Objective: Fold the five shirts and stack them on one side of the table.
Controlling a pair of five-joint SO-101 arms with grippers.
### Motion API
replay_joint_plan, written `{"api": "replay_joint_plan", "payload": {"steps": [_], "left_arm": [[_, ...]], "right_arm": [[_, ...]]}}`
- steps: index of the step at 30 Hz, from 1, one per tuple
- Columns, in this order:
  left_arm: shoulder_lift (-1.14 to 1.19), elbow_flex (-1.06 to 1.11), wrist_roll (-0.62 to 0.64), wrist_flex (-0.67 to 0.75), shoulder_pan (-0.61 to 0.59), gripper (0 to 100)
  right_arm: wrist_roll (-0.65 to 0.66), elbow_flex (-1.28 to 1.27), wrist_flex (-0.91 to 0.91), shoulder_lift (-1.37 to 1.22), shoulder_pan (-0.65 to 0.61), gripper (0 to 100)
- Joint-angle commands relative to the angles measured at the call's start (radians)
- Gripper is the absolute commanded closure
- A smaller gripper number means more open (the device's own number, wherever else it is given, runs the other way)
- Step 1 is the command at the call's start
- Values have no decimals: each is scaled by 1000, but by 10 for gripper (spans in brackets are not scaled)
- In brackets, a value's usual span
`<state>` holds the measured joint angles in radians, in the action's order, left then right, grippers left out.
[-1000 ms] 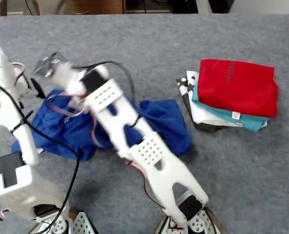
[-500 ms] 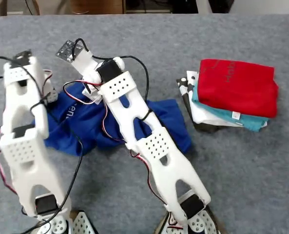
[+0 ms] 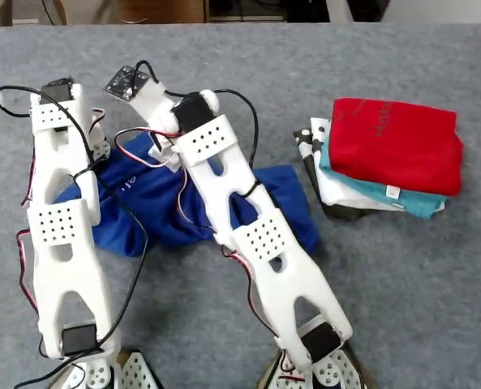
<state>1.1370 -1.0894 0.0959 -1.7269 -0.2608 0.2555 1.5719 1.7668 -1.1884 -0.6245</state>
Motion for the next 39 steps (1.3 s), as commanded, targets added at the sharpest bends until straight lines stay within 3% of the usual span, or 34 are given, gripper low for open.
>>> {"api": "replay_joint_plan", "payload": {"steps": [1, 5, 7, 14, 20, 29, 39], "left_arm": [[68, -120, 25, -32, -20, 981], [64, -118, 23, -32, -31, 981], [64, -117, 20, -32, -34, 981], [65, -117, 17, -34, -81, 981], [64, -117, -18, -34, -137, 981], [64, -118, -17, -34, -127, 981], [65, -118, -17, -34, -127, 981]], "right_arm": [[3, 44, 20, 85, 45, 880], [8, 42, 21, 147, 101, 671], [8, 42, 21, 174, 131, 648], [9, 42, 21, 206, 176, 663], [-8, 19, 3, 182, 76, 779], [-101, -54, 2, 128, -48, 663], [-97, -53, 2, 47, -48, 808]]}}
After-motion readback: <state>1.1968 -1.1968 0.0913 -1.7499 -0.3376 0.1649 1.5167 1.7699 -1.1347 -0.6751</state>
